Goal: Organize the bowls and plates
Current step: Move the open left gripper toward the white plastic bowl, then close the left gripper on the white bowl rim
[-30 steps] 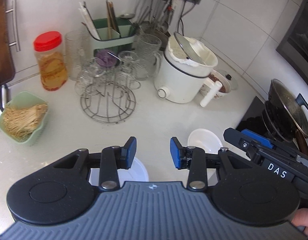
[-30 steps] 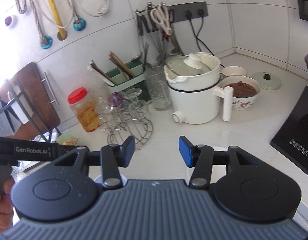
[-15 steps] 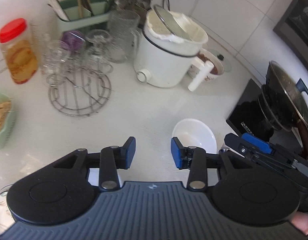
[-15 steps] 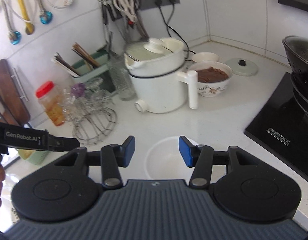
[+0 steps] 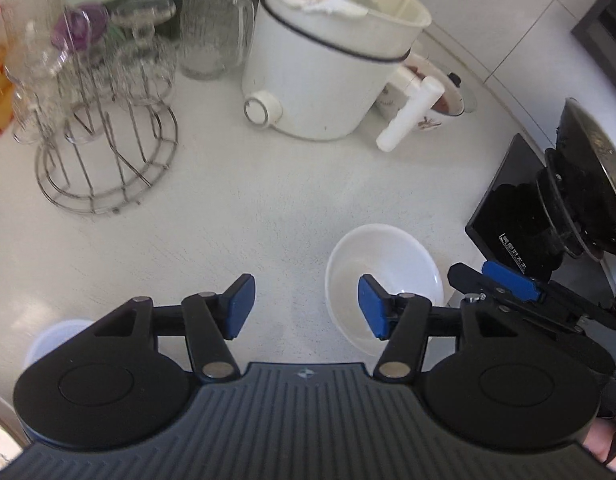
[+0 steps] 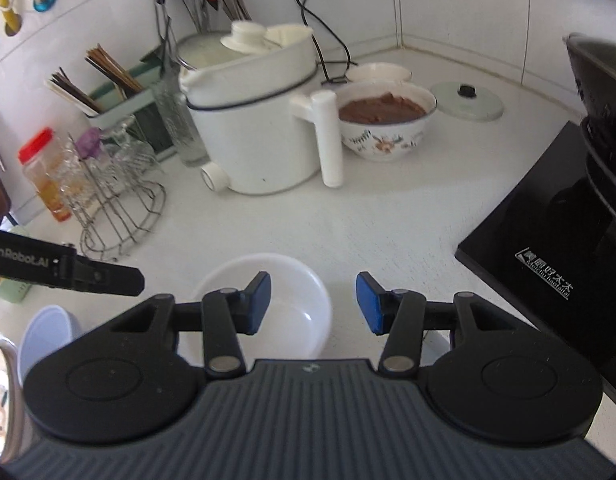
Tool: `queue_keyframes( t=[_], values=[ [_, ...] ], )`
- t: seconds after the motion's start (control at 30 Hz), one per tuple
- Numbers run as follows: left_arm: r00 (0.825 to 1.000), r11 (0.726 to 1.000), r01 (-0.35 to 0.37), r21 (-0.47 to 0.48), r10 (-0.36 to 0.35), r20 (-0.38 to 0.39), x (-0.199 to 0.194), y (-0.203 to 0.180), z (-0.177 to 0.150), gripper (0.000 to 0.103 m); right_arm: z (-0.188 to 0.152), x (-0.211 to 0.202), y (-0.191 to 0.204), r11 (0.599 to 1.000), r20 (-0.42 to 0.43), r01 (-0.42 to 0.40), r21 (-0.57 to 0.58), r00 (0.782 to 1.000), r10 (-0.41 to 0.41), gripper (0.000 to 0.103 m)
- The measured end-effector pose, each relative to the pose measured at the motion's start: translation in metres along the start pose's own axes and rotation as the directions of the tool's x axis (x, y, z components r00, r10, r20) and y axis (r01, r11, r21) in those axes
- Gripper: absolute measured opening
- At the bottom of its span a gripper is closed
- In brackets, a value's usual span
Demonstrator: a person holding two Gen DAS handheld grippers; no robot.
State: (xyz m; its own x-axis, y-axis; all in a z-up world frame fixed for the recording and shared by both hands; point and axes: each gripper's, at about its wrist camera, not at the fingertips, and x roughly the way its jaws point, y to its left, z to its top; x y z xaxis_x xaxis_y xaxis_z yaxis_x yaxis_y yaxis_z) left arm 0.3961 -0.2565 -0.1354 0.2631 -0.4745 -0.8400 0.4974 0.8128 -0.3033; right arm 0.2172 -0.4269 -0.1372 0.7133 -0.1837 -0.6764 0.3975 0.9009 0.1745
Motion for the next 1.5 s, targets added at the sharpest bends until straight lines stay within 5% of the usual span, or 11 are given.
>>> queue_keyframes(
  t=[0.33, 0.53, 0.73, 0.8, 1.5],
  values=[
    [0.996, 1.000, -0.021, 0.011, 0.021, -0.087, 0.041, -0.016, -0.008, 0.062, -0.017, 0.031, -0.024, 0.996, -0.088, -0.036, 0.079, 0.995, 0.043, 0.049],
    [0.991, 0.999, -0.029, 0.029, 0.033, -0.128, 0.055, -0.025, -0.006, 0.060, -0.024, 0.042, -0.025, 0.995, -0.107, -0.047, 0.089, 0.993, 0.057, 0.033],
    [0.990, 0.998, -0.040, 0.039, 0.045, -0.136, 0.058, -0.031, -0.005, 0.026, -0.026, 0.039, -0.021, 0.993, -0.096, -0.074, 0.089, 0.992, 0.083, 0.015],
    [0.989, 0.999, -0.022, 0.049, 0.029, -0.147, 0.058, -0.034, -0.007, 0.022, -0.026, 0.038, -0.020, 0.992, -0.097, -0.084, 0.092, 0.991, 0.093, 0.014],
    [0.997, 1.000, -0.010, 0.028, 0.011, -0.072, 0.012, -0.035, -0.006, 0.022, -0.019, 0.017, -0.004, 0.986, -0.063, -0.117, 0.123, 0.990, 0.125, 0.014]
  ],
)
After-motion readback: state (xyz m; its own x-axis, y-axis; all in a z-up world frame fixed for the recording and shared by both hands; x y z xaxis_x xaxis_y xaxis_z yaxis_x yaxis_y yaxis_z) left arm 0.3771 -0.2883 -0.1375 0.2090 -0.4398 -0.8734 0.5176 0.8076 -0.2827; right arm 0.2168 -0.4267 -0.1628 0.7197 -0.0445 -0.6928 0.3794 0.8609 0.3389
